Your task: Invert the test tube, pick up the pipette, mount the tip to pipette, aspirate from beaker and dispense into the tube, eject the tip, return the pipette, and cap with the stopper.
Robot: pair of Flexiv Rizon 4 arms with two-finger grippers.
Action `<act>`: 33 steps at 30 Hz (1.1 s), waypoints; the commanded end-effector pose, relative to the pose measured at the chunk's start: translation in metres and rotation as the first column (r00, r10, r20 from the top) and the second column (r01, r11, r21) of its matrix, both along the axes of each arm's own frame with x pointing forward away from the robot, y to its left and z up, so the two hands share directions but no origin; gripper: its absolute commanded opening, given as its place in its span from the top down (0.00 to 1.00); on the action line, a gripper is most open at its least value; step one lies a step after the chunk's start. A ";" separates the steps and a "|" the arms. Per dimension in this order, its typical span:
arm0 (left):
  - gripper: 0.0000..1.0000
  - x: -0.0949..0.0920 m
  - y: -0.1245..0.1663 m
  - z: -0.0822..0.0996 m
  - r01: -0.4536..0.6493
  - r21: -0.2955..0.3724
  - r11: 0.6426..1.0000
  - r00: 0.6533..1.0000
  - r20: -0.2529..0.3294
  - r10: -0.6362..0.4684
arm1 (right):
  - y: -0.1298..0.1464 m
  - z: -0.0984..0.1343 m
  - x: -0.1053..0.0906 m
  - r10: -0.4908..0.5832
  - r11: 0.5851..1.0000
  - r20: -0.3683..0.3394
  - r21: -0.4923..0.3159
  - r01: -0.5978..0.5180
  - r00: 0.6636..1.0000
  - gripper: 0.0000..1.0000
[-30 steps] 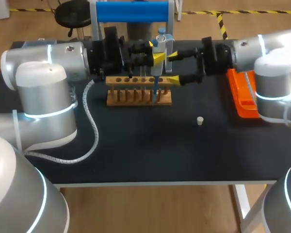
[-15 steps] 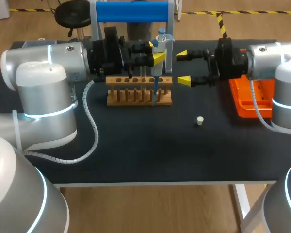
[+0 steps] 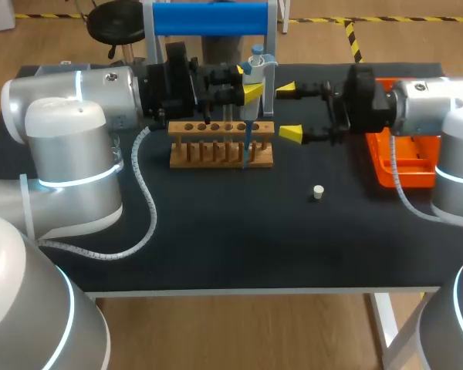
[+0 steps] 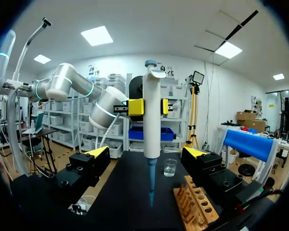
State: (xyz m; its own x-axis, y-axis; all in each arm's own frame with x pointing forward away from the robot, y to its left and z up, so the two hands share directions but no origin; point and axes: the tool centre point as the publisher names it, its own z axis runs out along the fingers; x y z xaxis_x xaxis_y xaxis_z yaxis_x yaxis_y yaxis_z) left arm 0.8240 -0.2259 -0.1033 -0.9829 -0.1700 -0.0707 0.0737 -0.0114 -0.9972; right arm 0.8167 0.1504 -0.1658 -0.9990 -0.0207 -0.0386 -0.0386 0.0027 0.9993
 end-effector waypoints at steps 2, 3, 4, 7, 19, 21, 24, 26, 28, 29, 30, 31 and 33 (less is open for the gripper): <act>1.00 0.000 0.000 0.000 -0.001 -0.004 1.000 1.000 0.002 0.001 | 0.012 0.003 0.009 0.008 1.000 -0.001 0.008 -0.008 1.000 0.00; 1.00 0.000 0.000 0.000 -0.001 -0.004 1.000 1.000 0.002 0.001 | 0.014 0.004 0.010 0.009 1.000 0.000 0.009 -0.009 1.000 0.00; 1.00 0.000 0.000 0.000 -0.001 -0.004 1.000 1.000 0.002 0.001 | 0.016 0.004 0.012 0.008 1.000 0.001 0.010 -0.008 1.000 0.00; 1.00 0.000 0.000 0.000 -0.001 -0.004 1.000 1.000 0.002 0.001 | 0.021 0.008 0.015 0.009 1.000 -0.001 0.018 -0.009 1.000 0.00; 1.00 0.000 0.000 0.000 -0.001 -0.004 1.000 1.000 0.002 0.001 | 0.043 0.018 0.017 0.026 0.999 -0.014 0.038 -0.026 1.000 0.05; 1.00 0.000 0.000 0.000 -0.001 -0.004 1.000 1.000 0.002 0.001 | 0.046 0.019 0.016 0.027 0.999 -0.025 0.041 -0.026 0.999 0.15; 1.00 0.000 0.000 0.000 -0.001 -0.004 1.000 1.000 0.002 0.001 | 0.050 0.020 0.015 0.028 0.999 -0.033 0.040 -0.027 0.999 0.21; 1.00 0.000 0.000 0.000 -0.001 -0.004 1.000 1.000 0.002 0.001 | 0.052 0.021 0.015 0.029 0.999 -0.037 0.040 -0.028 0.999 0.25; 1.00 0.000 0.000 0.000 -0.001 -0.004 1.000 1.000 0.002 0.001 | 0.054 0.022 0.015 0.029 0.999 -0.039 0.041 -0.028 0.999 0.27; 1.00 0.000 0.000 0.000 -0.001 -0.004 1.000 1.000 0.002 0.001 | 0.055 0.023 0.014 0.030 0.999 -0.038 0.042 -0.029 0.999 0.29; 1.00 0.000 0.000 0.000 -0.001 -0.004 1.000 1.000 0.002 0.001 | 0.056 0.024 0.014 0.031 0.999 -0.037 0.042 -0.030 0.999 0.31; 1.00 0.000 0.000 0.000 -0.001 -0.004 1.000 1.000 0.002 0.001 | 0.057 0.025 0.014 0.032 0.999 -0.036 0.041 -0.030 0.999 0.31; 1.00 0.000 0.000 0.000 -0.001 -0.004 1.000 1.000 0.002 0.001 | 0.059 0.026 0.013 0.035 0.999 -0.034 0.039 -0.033 0.999 0.31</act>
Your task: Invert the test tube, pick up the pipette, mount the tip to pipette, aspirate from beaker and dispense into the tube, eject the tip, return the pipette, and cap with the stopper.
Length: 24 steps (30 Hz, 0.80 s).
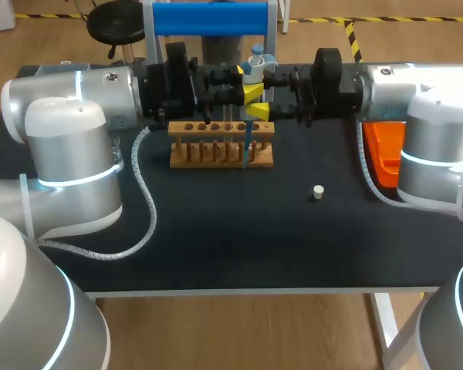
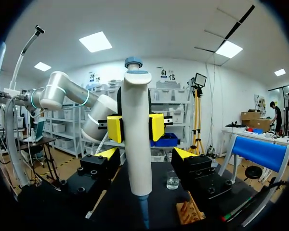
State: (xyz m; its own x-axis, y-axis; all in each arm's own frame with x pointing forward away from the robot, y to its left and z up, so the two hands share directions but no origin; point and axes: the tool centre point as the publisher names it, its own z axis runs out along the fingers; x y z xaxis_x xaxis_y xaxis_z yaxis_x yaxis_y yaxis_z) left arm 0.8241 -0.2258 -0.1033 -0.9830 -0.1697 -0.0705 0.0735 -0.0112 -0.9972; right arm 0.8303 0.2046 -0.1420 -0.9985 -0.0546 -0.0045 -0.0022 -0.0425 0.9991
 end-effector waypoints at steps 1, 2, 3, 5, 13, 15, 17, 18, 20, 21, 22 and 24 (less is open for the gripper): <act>1.00 0.000 -0.001 0.000 -0.001 -0.004 1.000 1.000 0.002 0.001 | 0.005 0.002 -0.002 0.001 1.000 0.002 -0.008 -0.001 1.000 0.32; 1.00 0.000 -0.001 0.000 -0.001 -0.004 1.000 1.000 0.002 0.001 | 0.006 0.002 -0.002 0.002 1.000 0.002 -0.009 -0.002 1.000 0.33; 1.00 0.000 -0.001 0.000 -0.001 -0.004 1.000 1.000 0.002 0.001 | 0.007 0.002 -0.003 0.004 1.000 0.003 -0.010 -0.004 1.000 0.33; 1.00 0.000 -0.001 0.000 -0.001 -0.004 1.000 1.000 0.002 0.001 | 0.008 0.002 -0.003 0.007 1.000 0.003 -0.013 -0.007 1.000 0.34; 1.00 0.000 -0.001 0.000 -0.001 -0.004 1.000 1.000 0.002 0.001 | 0.011 0.003 -0.006 0.015 1.000 0.005 -0.026 -0.014 1.000 0.45; 1.00 0.000 -0.001 0.000 -0.001 -0.004 1.000 1.000 0.002 0.001 | 0.012 0.004 -0.007 0.017 0.999 0.007 -0.028 -0.016 1.000 0.50; 1.00 0.000 -0.001 0.000 -0.001 -0.004 1.000 1.000 0.002 0.001 | 0.013 0.004 -0.007 0.019 0.999 0.008 -0.029 -0.019 1.000 0.51; 1.00 0.000 -0.001 0.000 -0.001 -0.004 1.000 1.000 0.002 0.001 | 0.013 0.004 -0.008 0.021 0.999 0.009 -0.030 -0.020 1.000 0.51; 1.00 0.000 -0.001 0.000 -0.001 -0.004 1.000 1.000 0.002 0.001 | 0.013 0.004 -0.009 0.025 0.999 0.009 -0.032 -0.024 1.000 0.51; 1.00 0.000 -0.001 0.000 -0.001 -0.004 1.000 1.000 0.002 0.001 | 0.013 0.004 -0.009 0.025 0.999 0.010 -0.033 -0.025 1.000 0.52; 1.00 0.000 -0.001 0.000 -0.001 -0.004 1.000 1.000 0.002 0.001 | 0.013 0.004 -0.009 0.026 0.999 0.010 -0.034 -0.026 1.000 0.52; 1.00 0.000 -0.001 0.000 -0.001 -0.004 1.000 1.000 0.002 0.001 | 0.013 0.005 -0.009 0.027 0.999 0.011 -0.034 -0.026 1.000 0.54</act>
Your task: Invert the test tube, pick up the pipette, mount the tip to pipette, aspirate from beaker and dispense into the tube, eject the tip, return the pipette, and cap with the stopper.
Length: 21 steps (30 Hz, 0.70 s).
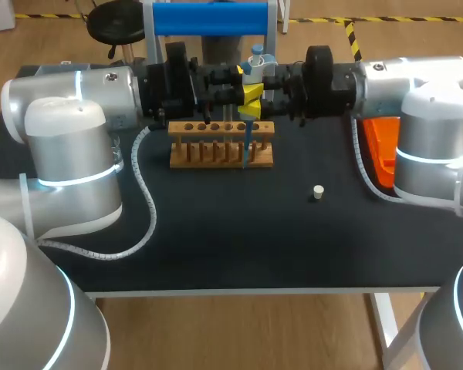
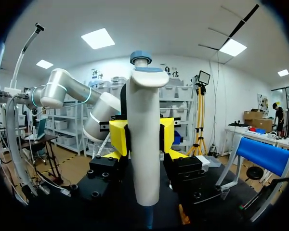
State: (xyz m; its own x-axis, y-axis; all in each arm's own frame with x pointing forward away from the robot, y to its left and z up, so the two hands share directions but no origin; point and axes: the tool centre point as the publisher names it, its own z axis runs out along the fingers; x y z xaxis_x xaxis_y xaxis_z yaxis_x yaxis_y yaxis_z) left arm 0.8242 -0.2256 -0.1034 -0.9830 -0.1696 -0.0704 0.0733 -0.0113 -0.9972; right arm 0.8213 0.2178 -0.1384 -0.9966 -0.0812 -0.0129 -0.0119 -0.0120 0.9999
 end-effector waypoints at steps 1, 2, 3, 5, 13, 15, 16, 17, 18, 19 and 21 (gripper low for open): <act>1.00 0.000 -0.001 0.000 -0.001 -0.004 1.000 1.000 0.002 0.001 | 0.000 0.001 0.000 0.001 1.000 0.002 -0.003 -0.001 1.000 0.56; 1.00 0.000 -0.001 0.000 -0.001 -0.004 1.000 1.000 0.002 0.001 | 0.000 0.001 0.000 0.002 1.000 0.003 -0.004 -0.002 1.000 0.58; 1.00 0.000 -0.001 0.000 -0.001 -0.004 1.000 1.000 0.002 0.001 | 0.000 0.001 0.000 0.003 1.000 0.004 -0.004 -0.003 1.000 0.62; 1.00 0.000 -0.001 0.000 -0.001 -0.004 1.000 1.000 0.002 0.001 | 0.000 0.001 -0.001 0.003 1.000 0.005 -0.004 -0.003 1.000 0.66; 1.00 0.000 -0.001 0.000 -0.001 -0.004 1.000 1.000 0.002 0.001 | 0.000 0.001 -0.001 0.009 1.000 0.005 -0.005 -0.009 1.000 1.00; 1.00 0.000 -0.001 0.000 -0.001 -0.004 1.000 1.000 0.002 0.001 | 0.000 0.001 -0.002 0.010 1.000 0.006 -0.006 -0.010 1.000 1.00; 1.00 0.000 -0.001 0.000 -0.001 -0.004 1.000 1.000 0.002 0.001 | 0.000 0.001 -0.002 0.011 1.000 0.006 -0.006 -0.011 1.000 1.00; 1.00 0.000 -0.001 0.000 -0.001 -0.004 1.000 1.000 0.002 0.001 | 0.000 0.001 -0.002 0.012 1.000 0.007 -0.006 -0.012 1.000 1.00; 1.00 0.000 -0.001 0.000 -0.001 -0.004 1.000 1.000 0.002 0.001 | 0.000 0.000 -0.002 0.012 1.000 0.007 -0.006 -0.012 1.000 1.00; 1.00 0.000 -0.001 0.000 -0.001 -0.004 1.000 1.000 0.002 0.001 | 0.000 0.000 -0.002 0.013 1.000 0.007 -0.006 -0.013 1.000 1.00; 0.00 0.000 -0.001 0.000 -0.001 -0.004 1.000 1.000 0.002 0.001 | -0.001 0.000 -0.001 0.013 1.000 0.007 -0.008 -0.013 1.000 1.00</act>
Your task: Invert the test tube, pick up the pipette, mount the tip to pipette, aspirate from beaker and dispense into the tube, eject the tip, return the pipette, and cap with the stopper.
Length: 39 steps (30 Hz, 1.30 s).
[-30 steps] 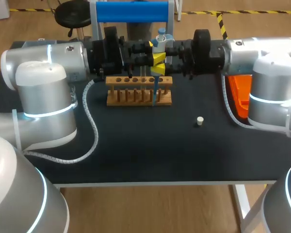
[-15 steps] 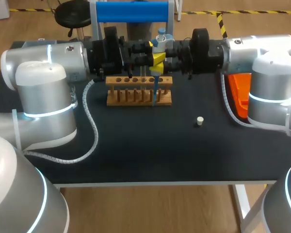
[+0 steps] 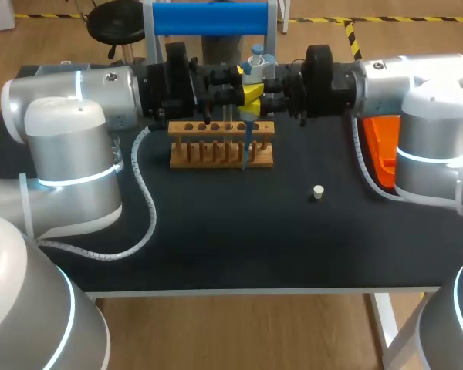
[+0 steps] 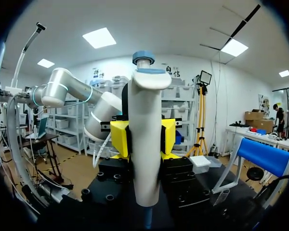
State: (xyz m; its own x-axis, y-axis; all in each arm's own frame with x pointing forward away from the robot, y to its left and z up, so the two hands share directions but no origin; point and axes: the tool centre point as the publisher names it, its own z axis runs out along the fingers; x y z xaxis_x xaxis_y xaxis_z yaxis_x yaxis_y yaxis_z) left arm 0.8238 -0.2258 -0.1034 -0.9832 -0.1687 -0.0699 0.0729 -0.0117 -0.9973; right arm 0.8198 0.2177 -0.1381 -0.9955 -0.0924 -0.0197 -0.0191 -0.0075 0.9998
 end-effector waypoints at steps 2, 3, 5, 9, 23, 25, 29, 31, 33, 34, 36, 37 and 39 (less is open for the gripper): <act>0.00 0.000 0.000 0.000 -0.002 -0.003 1.000 1.000 0.003 0.002 | -0.002 -0.001 0.001 0.003 1.000 -0.002 -0.003 -0.003 1.000 1.00; 0.00 0.000 0.000 0.000 -0.002 -0.003 1.000 1.000 0.003 0.002 | -0.003 -0.002 0.001 0.003 1.000 -0.002 -0.004 -0.003 1.000 1.00; 0.00 0.000 0.000 0.000 -0.002 -0.003 1.000 1.000 0.003 0.002 | -0.005 -0.002 0.003 0.003 1.000 -0.002 -0.004 -0.003 1.000 1.00; 0.00 0.000 0.000 0.000 -0.002 -0.003 1.000 1.000 0.003 0.002 | -0.012 -0.004 0.007 0.006 1.000 -0.004 -0.004 -0.006 1.000 1.00; 0.00 0.000 0.000 0.000 -0.002 -0.003 1.000 1.000 0.003 0.002 | -0.062 -0.003 0.030 0.085 0.996 0.015 0.008 -0.085 0.996 1.00; 0.00 0.000 0.000 0.000 -0.002 -0.003 1.000 1.000 0.003 0.002 | -0.070 -0.002 0.035 0.092 0.996 0.017 0.007 -0.092 0.996 1.00; 0.00 0.000 0.000 0.000 -0.002 -0.003 1.000 1.000 0.003 0.002 | -0.085 -0.001 0.042 0.105 0.994 0.030 -0.004 -0.105 0.994 1.00; 0.00 0.000 0.000 0.000 -0.002 -0.003 1.000 1.000 0.003 0.002 | -0.093 0.000 0.046 0.124 0.992 0.024 -0.006 -0.124 0.992 1.00; 0.00 0.000 0.000 0.000 -0.002 -0.003 1.000 1.000 0.003 0.002 | -0.101 0.000 0.049 0.117 0.993 0.029 -0.012 -0.117 0.993 1.00; 0.00 0.000 0.000 0.000 -0.002 -0.003 1.000 1.000 0.003 0.002 | -0.105 0.001 0.050 0.116 0.993 0.033 -0.015 -0.116 0.993 1.00; 0.00 0.000 0.000 0.000 -0.002 -0.003 1.000 1.000 0.003 0.002 | -0.113 0.003 0.053 0.116 0.993 0.037 -0.014 -0.116 0.993 1.00; 0.00 0.000 0.000 0.000 -0.002 -0.003 1.000 1.000 0.003 0.002 | -0.117 0.003 0.054 0.115 0.993 0.038 -0.012 -0.115 0.993 1.00; 0.00 0.000 0.000 0.000 -0.002 -0.003 1.000 1.000 0.003 0.002 | -0.124 0.004 0.057 0.115 0.993 0.039 -0.011 -0.115 0.993 1.00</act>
